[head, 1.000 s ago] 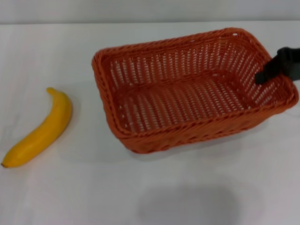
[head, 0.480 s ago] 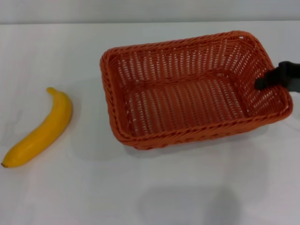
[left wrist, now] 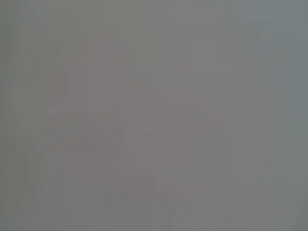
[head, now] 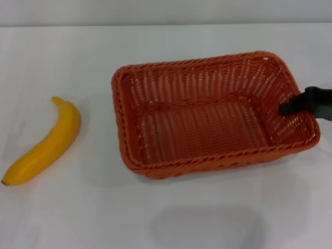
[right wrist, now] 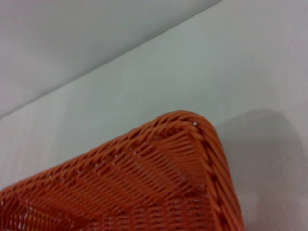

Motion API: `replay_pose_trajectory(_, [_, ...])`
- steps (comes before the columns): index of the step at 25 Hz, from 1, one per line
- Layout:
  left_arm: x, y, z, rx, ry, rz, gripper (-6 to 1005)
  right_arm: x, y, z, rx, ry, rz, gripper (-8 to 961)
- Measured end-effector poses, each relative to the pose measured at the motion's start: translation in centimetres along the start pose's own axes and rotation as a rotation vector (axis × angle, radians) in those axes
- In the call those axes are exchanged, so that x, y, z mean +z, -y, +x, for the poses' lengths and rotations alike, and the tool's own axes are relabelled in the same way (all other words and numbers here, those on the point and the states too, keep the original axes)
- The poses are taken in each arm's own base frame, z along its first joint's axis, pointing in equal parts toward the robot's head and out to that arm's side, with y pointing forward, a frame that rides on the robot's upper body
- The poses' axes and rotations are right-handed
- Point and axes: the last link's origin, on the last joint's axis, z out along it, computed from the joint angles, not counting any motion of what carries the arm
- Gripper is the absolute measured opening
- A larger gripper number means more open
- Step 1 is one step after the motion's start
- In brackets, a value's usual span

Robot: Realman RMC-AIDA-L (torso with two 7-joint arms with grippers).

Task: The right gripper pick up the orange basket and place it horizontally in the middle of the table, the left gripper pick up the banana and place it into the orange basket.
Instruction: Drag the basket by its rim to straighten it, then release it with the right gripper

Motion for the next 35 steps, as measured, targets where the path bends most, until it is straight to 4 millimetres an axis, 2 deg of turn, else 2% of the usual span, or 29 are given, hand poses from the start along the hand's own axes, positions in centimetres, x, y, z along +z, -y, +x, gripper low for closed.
replay_pose_trajectory(5, [-0.1, -0.1, -0.1, -0.005, 0.001, 0.001, 778, 0.5, -0.6, 0.0, -0.034, -0.049, -0.014, 262])
replay_pose_trajectory(9, [-0.2, -0.1, -0.1, -0.007, 0.001, 0.001, 777, 0.7, -0.2, 0.2, -0.023, -0.056, -0.016, 286])
replay_pose_trajectory(19, [0.0, -0.2, -0.2, -0.009, 0.001, -0.001, 776, 0.0, 0.3, -0.1, -0.029, -0.057, -0.017, 352])
replay_pose_trajectory(25, [0.4, -0.4, -0.3, -0.016, -0.005, -0.011, 775, -1.2, 1.3, -0.2, -0.018, -0.068, -0.044, 423])
replay_pose_trajectory(35, [1.7, -1.5, -0.8, -0.056, -0.020, -0.039, 773, -2.7, 2.3, 0.1, -0.032, -0.095, -0.082, 630])
